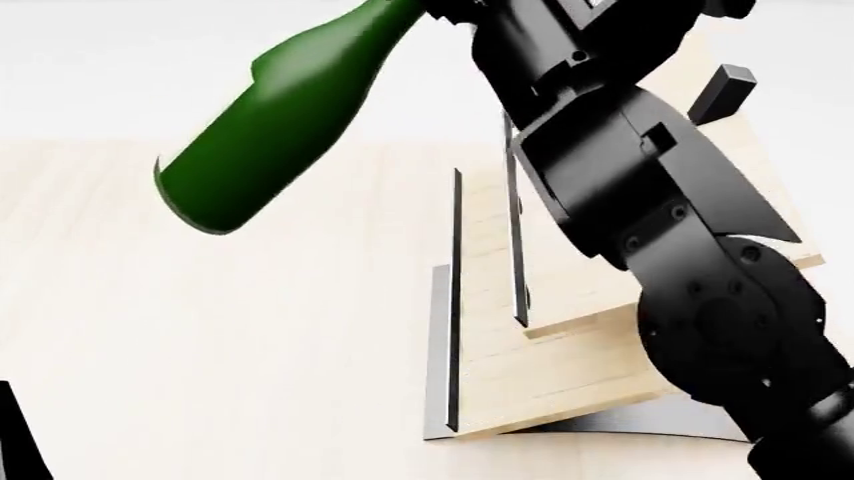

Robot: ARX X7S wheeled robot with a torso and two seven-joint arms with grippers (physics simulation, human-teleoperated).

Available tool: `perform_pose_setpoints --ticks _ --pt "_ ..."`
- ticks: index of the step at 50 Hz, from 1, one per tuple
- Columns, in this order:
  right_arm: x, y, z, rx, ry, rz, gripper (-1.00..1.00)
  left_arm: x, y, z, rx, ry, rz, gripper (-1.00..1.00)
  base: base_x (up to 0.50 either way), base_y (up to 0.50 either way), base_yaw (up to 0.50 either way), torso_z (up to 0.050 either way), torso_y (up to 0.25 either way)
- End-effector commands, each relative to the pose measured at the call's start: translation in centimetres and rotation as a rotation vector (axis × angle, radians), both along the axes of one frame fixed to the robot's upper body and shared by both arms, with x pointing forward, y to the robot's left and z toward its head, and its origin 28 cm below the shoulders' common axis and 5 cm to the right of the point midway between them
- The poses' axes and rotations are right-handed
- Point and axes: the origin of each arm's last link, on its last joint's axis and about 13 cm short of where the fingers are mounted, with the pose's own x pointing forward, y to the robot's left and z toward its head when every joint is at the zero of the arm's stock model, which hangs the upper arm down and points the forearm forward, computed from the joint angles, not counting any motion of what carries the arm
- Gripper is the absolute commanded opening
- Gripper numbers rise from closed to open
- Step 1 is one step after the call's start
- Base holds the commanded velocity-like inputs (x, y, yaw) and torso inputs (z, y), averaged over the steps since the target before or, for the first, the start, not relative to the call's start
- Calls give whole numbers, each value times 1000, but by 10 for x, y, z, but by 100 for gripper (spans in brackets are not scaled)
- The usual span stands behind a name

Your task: Put the wine bottle on the wine rack.

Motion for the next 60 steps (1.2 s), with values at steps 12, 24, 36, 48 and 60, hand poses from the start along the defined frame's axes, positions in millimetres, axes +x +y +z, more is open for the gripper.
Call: perform_pose_setpoints --ticks 12,24,36,48,60 --pt "-9 -68 21 270 50 -75 -100 0 1 0 0 2 2 100 0 0 0 0 1" --pt "-14 -98 21 272 49 -158 -100 1 0 -2 1 3 1 100 0 0 0 0 1" --pt "-16 -118 15 272 48 -227 -100 1 -1 -2 3 5 -1 100 0 0 0 0 1" --pt "-19 -132 8 284 57 -275 -100 1 -1 -2 3 7 0 100 0 0 0 0 1" --pt "-21 -142 5 298 58 -304 -100 2 -1 -3 4 9 0 100 0 0 0 0 1"
